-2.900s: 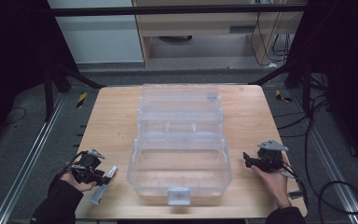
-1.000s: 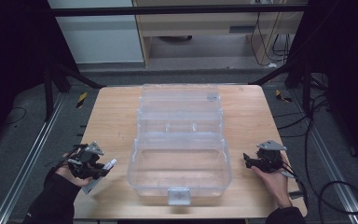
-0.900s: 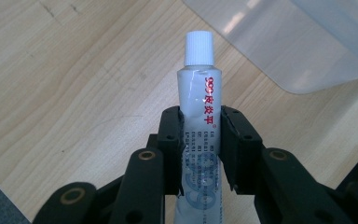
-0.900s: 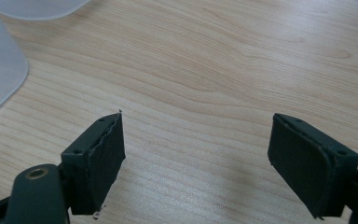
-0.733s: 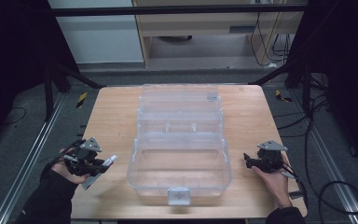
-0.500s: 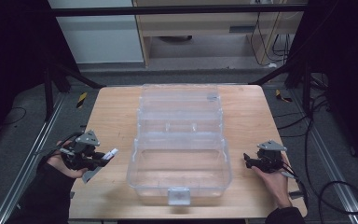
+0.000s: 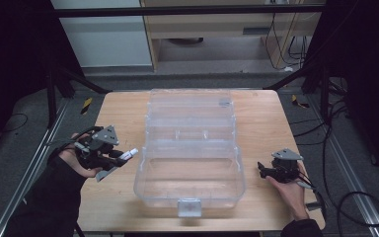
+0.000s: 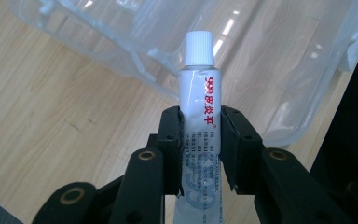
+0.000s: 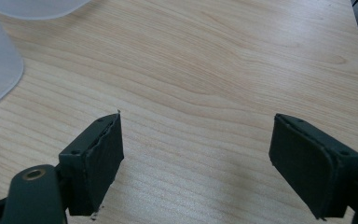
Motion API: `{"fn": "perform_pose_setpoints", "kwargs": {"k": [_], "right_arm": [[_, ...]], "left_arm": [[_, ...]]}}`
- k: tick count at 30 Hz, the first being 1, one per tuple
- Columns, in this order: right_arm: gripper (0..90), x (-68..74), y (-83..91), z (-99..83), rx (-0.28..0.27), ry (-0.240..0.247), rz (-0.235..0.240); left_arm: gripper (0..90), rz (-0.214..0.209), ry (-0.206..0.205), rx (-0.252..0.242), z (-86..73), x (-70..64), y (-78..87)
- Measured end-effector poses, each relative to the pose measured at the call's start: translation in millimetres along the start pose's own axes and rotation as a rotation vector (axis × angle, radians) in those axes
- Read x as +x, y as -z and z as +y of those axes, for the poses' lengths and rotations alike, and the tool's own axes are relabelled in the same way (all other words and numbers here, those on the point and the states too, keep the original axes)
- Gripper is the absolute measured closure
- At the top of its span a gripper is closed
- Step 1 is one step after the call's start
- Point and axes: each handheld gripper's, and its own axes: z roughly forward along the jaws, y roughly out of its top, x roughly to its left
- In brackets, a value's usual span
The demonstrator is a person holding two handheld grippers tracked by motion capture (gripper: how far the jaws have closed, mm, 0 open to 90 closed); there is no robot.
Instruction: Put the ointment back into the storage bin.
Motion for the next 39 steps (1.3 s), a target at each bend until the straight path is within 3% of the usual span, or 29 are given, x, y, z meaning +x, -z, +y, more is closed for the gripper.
{"fn": "perform_pose_setpoints", "kwargs": {"k": [9,21,29,39], "right_arm": [[17.4,-0.8,0.0,0.2,-0.005,0.006,0.000],[16.3,-2.0,0.6,0.8,-0.028,-0.015,0.014],[16.3,-5.3,1.8,-0.4,-0.037,-0.024,0.009],[16.4,-6.2,0.9,-1.5,-0.035,-0.029,0.010]], "left_arm": [[70.4,-0.038,-0.114,0.042,39.0,-11.3,-4.7],[70.4,-0.093,-0.216,0.073,76.8,-26.0,-21.0],[70.4,-0.144,-0.260,0.103,90.6,-34.7,-40.7],[70.4,-0.191,-0.286,0.135,89.1,-39.1,-71.8]]}}
